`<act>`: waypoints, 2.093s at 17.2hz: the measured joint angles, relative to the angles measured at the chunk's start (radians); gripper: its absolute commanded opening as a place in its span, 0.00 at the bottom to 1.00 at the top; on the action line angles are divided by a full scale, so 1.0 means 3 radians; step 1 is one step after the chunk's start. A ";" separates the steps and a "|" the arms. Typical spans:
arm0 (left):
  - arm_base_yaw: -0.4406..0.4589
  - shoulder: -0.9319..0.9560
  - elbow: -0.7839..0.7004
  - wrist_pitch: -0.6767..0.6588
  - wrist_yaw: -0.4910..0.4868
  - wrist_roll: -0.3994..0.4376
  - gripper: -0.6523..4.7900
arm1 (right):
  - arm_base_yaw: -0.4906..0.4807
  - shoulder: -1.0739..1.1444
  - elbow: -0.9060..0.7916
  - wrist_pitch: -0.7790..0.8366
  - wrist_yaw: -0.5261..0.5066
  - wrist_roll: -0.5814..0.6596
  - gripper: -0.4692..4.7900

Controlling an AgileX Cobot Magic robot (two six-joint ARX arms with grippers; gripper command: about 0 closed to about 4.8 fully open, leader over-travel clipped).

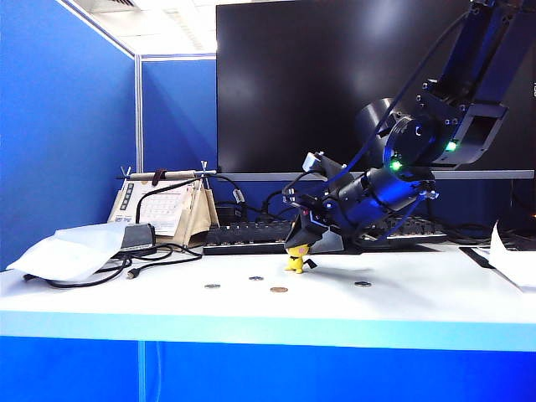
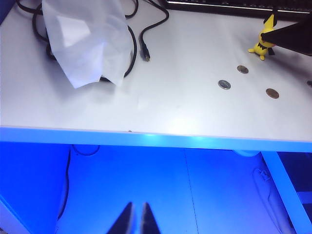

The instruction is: Pick up the doll and place it on the similarly colored coin.

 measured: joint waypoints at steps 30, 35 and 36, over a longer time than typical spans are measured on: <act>0.0000 0.0000 -0.0001 -0.0001 -0.0001 0.0000 0.17 | 0.0004 -0.0829 -0.0586 -0.0137 -0.0762 -0.0051 0.29; 0.0000 0.0000 0.0000 0.0000 -0.0001 0.0000 0.17 | 0.0136 -0.0881 -0.0896 -0.0179 -0.0778 -0.0051 0.29; 0.0000 0.0000 0.0000 0.0000 -0.0001 0.0000 0.17 | 0.0253 -0.0881 -0.0922 -0.0195 -0.0767 -0.0085 0.29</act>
